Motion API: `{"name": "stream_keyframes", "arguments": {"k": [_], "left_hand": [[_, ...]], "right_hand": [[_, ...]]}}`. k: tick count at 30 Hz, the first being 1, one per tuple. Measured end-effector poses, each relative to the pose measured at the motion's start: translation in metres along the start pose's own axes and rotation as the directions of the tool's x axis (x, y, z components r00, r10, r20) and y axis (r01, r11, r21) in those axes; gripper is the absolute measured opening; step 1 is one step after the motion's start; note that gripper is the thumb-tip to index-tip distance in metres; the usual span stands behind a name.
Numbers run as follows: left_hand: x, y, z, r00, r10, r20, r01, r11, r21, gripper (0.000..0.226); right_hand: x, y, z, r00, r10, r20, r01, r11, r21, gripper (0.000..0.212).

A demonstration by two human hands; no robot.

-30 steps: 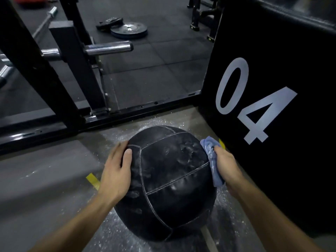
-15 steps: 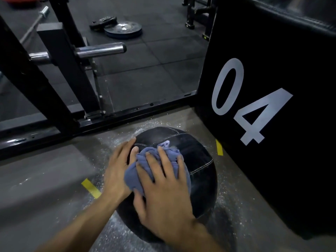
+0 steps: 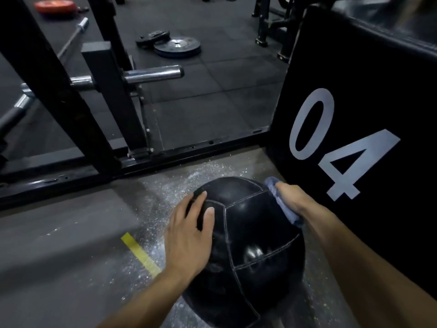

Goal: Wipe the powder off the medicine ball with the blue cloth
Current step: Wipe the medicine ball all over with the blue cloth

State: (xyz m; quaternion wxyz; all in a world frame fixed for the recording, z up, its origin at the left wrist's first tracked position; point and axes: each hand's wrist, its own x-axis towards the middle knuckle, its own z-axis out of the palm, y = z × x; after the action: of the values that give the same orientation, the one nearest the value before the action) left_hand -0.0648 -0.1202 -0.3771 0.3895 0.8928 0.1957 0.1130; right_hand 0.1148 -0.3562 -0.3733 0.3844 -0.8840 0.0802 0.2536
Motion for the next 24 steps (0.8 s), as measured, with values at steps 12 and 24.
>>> {"name": "stream_keyframes", "arguments": {"k": [12,24], "left_hand": [[0.015,0.000,0.000,1.000,0.000,0.019,0.003,0.987,-0.161,0.063],[0.013,-0.052,0.001,0.747,-0.458,0.481,0.662,0.578,-0.478,0.058]], "right_hand": [[-0.143,-0.061,0.082,0.658,-0.749,0.083,0.637,0.494,-0.592,0.063],[-0.104,-0.003,0.038,0.683,-0.682,-0.261,0.566,0.720,-0.402,0.055]]}}
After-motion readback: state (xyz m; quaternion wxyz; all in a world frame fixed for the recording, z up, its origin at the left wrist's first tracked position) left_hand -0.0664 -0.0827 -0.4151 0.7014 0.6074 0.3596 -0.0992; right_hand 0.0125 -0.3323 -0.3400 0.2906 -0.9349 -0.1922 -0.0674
